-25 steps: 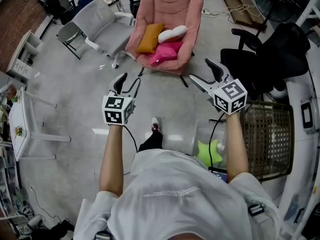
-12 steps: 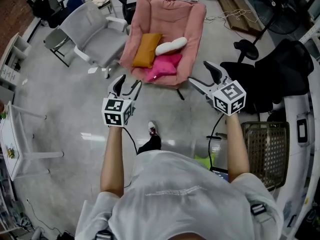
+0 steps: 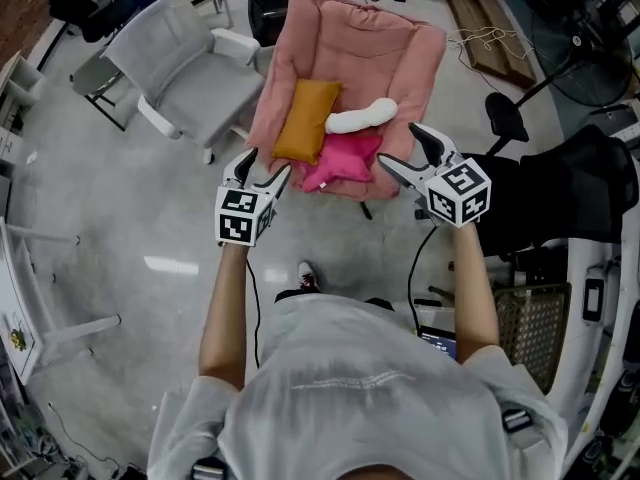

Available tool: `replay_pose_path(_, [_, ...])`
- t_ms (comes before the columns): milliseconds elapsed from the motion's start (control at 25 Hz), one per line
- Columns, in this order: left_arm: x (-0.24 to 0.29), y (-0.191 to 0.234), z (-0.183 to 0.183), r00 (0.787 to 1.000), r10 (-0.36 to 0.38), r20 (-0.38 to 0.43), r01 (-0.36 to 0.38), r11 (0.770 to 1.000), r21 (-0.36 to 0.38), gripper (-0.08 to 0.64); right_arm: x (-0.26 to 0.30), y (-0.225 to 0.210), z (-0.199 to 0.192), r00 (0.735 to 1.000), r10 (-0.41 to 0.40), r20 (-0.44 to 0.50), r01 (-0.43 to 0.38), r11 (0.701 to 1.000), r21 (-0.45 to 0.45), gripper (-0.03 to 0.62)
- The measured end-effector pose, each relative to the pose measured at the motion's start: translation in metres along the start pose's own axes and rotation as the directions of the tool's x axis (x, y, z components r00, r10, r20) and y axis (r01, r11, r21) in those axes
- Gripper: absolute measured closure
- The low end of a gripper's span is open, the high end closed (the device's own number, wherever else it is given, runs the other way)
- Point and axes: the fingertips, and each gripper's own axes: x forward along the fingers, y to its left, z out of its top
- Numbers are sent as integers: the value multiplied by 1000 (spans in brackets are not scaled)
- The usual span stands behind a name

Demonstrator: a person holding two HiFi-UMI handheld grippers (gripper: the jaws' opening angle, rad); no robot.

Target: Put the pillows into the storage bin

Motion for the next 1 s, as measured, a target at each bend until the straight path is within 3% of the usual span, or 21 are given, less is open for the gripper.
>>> replay_pose_path(160, [30, 32, -7, 1000, -8, -8, 7, 995, -101, 235, 43, -21, 6, 999, 20, -36, -20, 1000, 2, 216])
replay_pose_path(280, [51, 48, -18, 1000, -4, -15, 0, 976, -217, 235, 73, -36, 4, 996, 52, -75, -52, 999, 6, 216])
replay_pose_path(480, [98, 74, -45, 999, 19, -39, -34, 904, -426, 229, 134, -77, -8, 983, 125, -133, -123, 992, 22, 216])
replay_pose_path(600, [126, 104, -71, 992, 85, -94, -121, 861, -494, 215, 183, -105, -22, 962, 194, -191, -194, 981, 19, 215])
replay_pose_path(760, [161, 124, -110, 972, 155, -175, -231, 761, -607, 210, 249, -144, -50, 907, 302, -295, -306, 951, 33, 210])
replay_pose_path(880, [190, 127, -135, 956, 167, -240, -287, 690, -664, 198, 299, -175, -68, 866, 357, -351, -364, 930, 50, 210])
replay_pose_path(1000, [220, 123, -161, 950, 152, -274, -309, 592, -745, 198, 350, -196, -92, 817, 403, -413, -414, 908, 65, 208])
